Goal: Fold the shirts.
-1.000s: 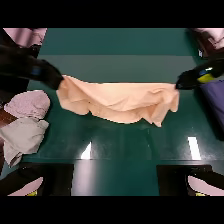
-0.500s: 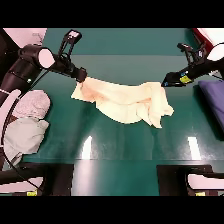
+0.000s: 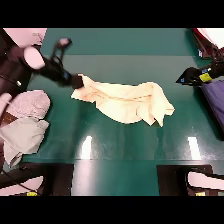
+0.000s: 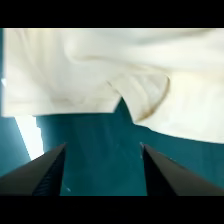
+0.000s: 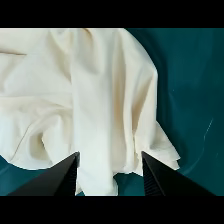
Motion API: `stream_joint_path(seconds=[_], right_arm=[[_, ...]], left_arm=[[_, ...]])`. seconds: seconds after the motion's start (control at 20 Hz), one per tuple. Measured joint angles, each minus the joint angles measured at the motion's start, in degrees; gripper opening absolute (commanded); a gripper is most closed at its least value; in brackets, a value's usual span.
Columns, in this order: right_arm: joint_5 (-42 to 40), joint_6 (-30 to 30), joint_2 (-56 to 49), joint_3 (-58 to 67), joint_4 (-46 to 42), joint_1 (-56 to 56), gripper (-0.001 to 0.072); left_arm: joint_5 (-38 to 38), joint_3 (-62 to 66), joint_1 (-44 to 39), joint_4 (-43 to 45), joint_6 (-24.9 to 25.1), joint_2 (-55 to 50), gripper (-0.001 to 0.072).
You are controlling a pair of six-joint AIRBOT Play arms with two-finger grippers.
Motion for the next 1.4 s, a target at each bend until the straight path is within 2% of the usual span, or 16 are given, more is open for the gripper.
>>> stream_joint_path(seconds=[0.15,0.3,0.45,0.65,1.0,1.4], right_arm=[[-2.6,-0.9,3.6,-4.8,0.2,-1.0,0.0451],[-4.6,-1.4,6.3,-8.3,0.3,-1.3,0.0452],[-5.4,-1.7,7.5,-9.6,0.3,-1.5,0.0451],[-5.9,-1.9,8.0,-10.2,0.3,-1.5,0.0451],[-5.9,-2.0,8.2,-10.4,0.4,-1.5,0.0451],[-5.5,-2.0,8.2,-10.4,0.4,-1.5,0.0451]], left_arm=[[6.8,-12.1,-6.1,-8.3,-3.2,2.1,0.0548],[16.9,-21.2,-13.9,-15.6,-7.6,3.0,0.0547],[26.1,-26.0,-21.5,-20.1,-12.5,3.1,0.0547],[34.4,-28.2,-28.2,-24.3,-17.1,0.9,0.0548],[43.0,-28.9,-30.7,-33.2,-19.3,-3.7,0.0548],[50.3,-27.2,-31.0,-37.6,-19.5,-7.1,0.0547]])
